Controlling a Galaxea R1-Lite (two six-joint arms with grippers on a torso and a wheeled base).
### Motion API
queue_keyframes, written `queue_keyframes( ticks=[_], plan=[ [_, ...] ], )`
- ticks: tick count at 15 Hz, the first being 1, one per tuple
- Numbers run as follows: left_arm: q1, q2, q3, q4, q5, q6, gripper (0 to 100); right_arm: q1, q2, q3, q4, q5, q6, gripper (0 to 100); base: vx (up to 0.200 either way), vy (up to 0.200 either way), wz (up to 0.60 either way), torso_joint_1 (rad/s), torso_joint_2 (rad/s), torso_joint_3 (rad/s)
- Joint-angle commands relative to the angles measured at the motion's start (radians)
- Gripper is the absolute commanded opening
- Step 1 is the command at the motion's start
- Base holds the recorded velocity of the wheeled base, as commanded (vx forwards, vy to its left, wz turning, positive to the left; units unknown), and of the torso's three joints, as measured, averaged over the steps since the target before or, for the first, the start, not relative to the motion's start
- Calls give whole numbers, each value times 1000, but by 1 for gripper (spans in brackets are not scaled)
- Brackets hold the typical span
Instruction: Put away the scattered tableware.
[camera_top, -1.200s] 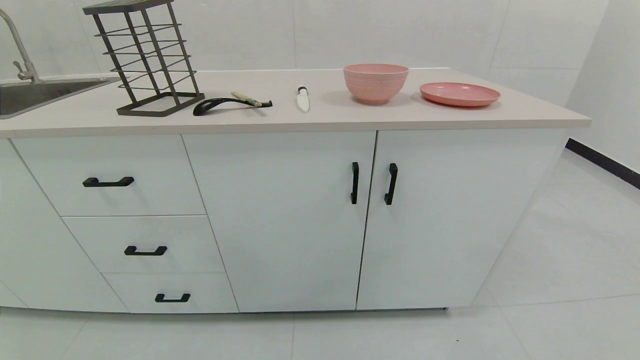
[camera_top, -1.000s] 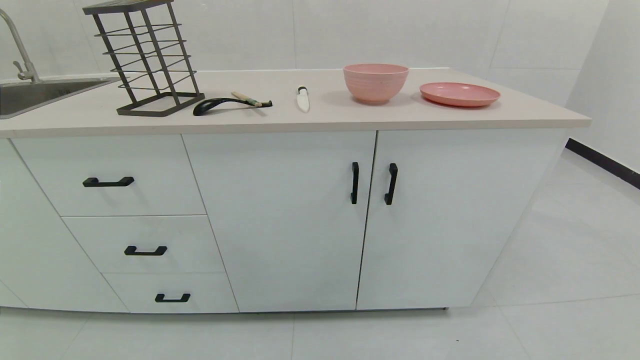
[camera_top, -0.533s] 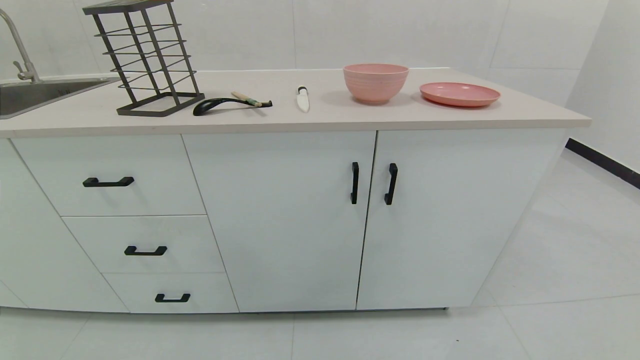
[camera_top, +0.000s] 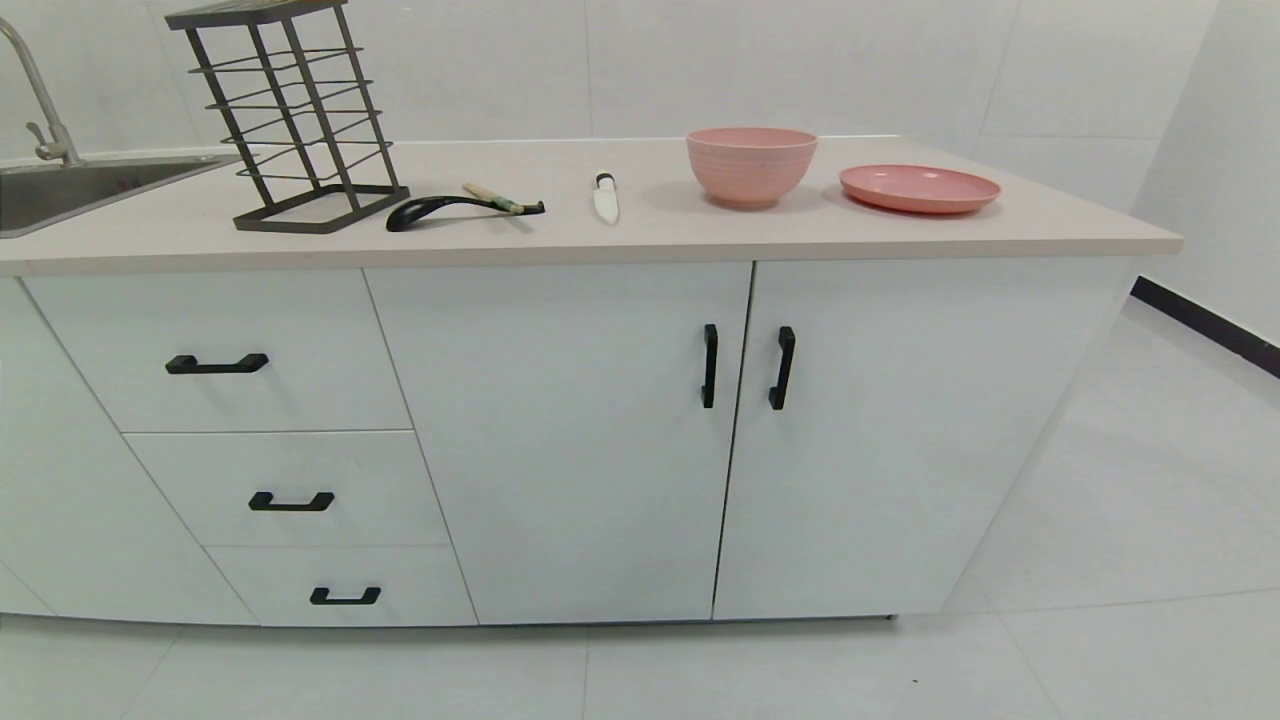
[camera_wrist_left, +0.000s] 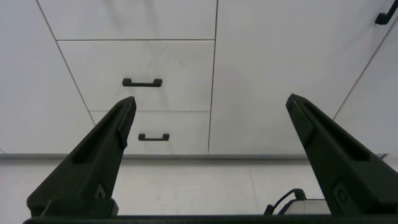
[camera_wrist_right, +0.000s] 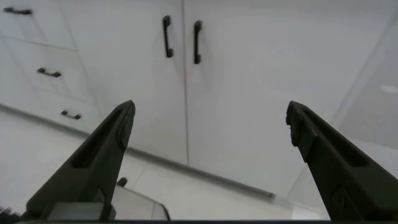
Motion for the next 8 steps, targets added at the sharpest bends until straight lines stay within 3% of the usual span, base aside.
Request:
queue_keyframes(
  ticks=[1,5,8],
  plan=[
    [0,1,0,0,0,0,100,111,228,-18,-58,3,1,100,0,0,0,0,0,0],
    [0,1,0,0,0,0,100,172,484,-31,-266,8,-1,100,0,0,0,0,0,0],
    [0,1,0,-1,0,-1,100,198,659,-31,-460,94,-36,100,0,0,0,0,0,0]
  ],
)
